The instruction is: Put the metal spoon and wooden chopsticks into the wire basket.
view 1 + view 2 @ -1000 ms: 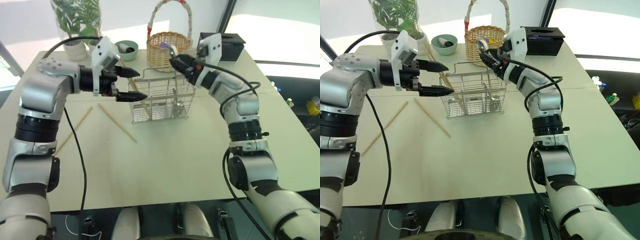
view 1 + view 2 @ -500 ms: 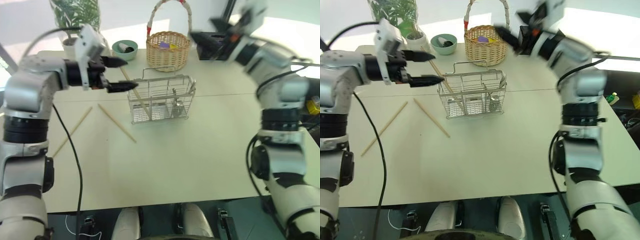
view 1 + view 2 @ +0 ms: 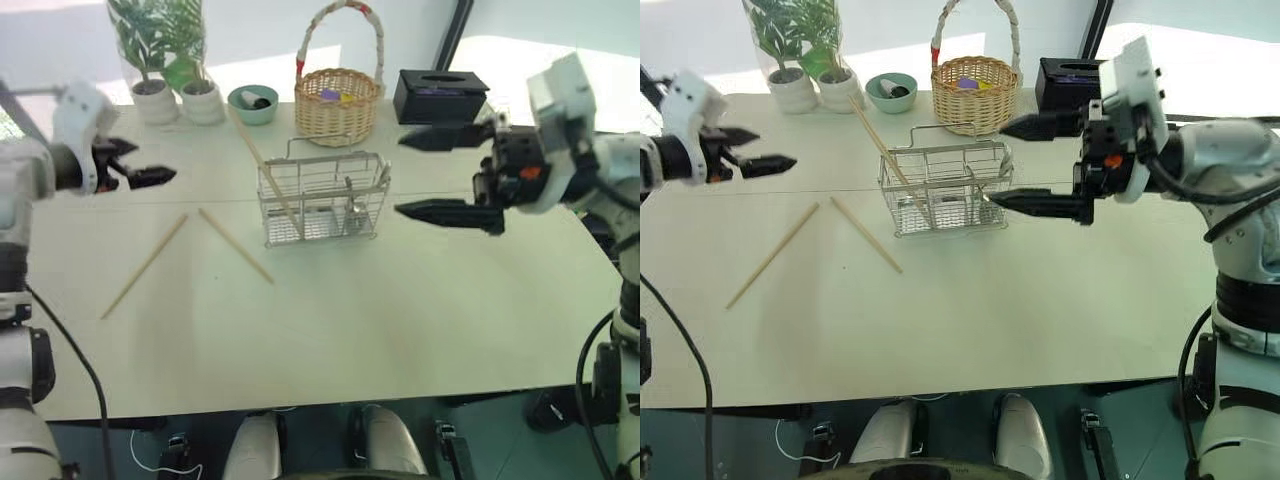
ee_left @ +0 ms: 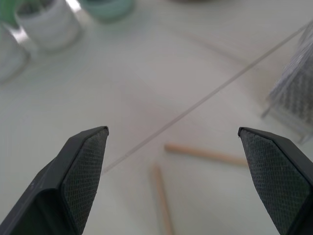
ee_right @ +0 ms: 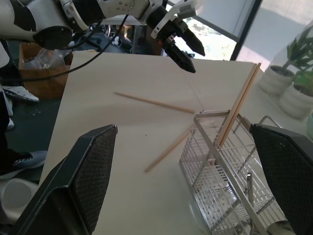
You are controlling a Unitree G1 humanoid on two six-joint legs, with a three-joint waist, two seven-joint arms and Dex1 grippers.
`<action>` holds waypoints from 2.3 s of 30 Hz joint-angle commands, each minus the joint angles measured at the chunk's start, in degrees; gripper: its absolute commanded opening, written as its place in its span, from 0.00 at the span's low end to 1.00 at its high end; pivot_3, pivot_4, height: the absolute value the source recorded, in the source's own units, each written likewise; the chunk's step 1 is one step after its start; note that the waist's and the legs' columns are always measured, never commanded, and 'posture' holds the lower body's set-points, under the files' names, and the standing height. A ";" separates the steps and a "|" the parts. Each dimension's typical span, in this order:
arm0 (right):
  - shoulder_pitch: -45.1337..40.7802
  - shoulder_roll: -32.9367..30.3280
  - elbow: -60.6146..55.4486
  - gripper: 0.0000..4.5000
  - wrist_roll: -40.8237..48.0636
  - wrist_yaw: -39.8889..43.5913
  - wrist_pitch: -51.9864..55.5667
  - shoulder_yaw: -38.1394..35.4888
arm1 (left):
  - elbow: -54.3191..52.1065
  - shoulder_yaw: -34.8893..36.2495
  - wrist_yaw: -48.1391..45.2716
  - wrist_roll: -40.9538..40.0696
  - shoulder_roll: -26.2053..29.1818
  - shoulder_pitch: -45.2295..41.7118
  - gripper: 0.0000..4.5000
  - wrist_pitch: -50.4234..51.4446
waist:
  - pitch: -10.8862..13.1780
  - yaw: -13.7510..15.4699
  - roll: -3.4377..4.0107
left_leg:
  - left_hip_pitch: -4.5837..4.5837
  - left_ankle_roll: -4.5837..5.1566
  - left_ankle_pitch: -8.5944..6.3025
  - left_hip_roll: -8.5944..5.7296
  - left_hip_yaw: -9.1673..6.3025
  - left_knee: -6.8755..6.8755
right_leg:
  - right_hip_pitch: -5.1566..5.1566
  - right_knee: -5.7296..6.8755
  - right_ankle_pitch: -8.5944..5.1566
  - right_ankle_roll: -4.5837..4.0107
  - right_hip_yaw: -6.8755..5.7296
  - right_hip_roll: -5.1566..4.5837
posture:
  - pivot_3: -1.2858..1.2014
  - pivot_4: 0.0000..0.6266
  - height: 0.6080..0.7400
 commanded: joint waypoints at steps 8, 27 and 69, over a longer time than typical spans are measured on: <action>6.51 -1.21 -6.73 1.00 1.83 -5.35 1.03 -2.09 | 29.81 -9.04 -1.00 13.00 -8.63 -10.00 1.00 -13.18 | -0.05 0.92 -0.17 | -0.63 0.01 0.00 -0.02 0.05 0.03 | -0.52 0.09 0.14 0.18 -0.01 0.02 | 0.52 0.24 0.83; 11.33 -5.16 -11.09 1.00 5.50 -7.98 1.68 -4.44 | 43.51 -8.72 4.32 20.40 -14.65 -11.15 0.25 -16.79 | -0.42 0.92 -0.28 | -0.35 0.04 -0.01 -0.01 0.05 0.08 | -0.38 0.10 0.11 0.13 -0.02 -0.10 | 0.52 0.24 0.83; 20.68 -3.95 -13.34 1.00 6.60 -16.22 -0.75 -8.81 | -14.76 18.97 27.59 -19.87 -35.46 -15.51 0.00 -10.58 | -0.16 1.01 -0.58 | 0.12 0.01 0.00 -0.10 -0.02 0.03 | 0.27 -0.12 0.19 0.26 -0.06 -0.13 | 0.52 0.24 0.83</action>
